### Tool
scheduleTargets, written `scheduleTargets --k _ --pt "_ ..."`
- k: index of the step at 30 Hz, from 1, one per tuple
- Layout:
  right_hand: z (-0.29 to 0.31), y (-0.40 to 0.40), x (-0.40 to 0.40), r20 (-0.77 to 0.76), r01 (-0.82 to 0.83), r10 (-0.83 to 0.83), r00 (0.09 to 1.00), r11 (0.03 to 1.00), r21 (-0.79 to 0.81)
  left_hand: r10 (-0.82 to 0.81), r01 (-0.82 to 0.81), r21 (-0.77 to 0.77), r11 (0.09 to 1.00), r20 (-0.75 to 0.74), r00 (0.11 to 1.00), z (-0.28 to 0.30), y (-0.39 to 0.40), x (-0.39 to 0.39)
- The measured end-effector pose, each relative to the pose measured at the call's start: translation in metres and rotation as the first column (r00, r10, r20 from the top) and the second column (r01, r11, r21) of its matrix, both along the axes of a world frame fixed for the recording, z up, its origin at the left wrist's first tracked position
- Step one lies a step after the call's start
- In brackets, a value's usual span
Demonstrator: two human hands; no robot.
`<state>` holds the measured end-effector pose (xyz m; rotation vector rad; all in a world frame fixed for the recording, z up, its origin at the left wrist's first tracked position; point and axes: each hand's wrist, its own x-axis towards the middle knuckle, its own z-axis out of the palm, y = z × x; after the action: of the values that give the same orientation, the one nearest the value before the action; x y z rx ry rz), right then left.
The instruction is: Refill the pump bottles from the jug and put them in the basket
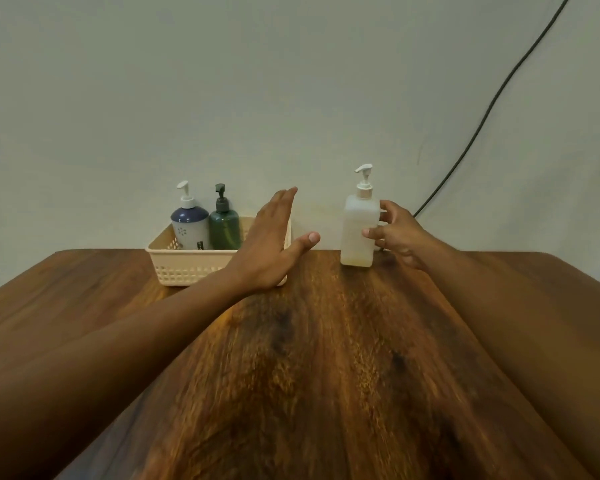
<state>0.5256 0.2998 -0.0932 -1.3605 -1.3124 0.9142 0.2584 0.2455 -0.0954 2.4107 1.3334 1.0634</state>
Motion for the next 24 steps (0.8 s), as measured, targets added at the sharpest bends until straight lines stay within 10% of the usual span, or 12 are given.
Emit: scheduleTargets --k 24 --pt "-0.013 0.035 -0.004 0.172 0.163 -0.17 0.97 0.985 0.056 0.104 -0.099 0.044 0.994 -0.143 0.984 0.002 0.023 -0.029"
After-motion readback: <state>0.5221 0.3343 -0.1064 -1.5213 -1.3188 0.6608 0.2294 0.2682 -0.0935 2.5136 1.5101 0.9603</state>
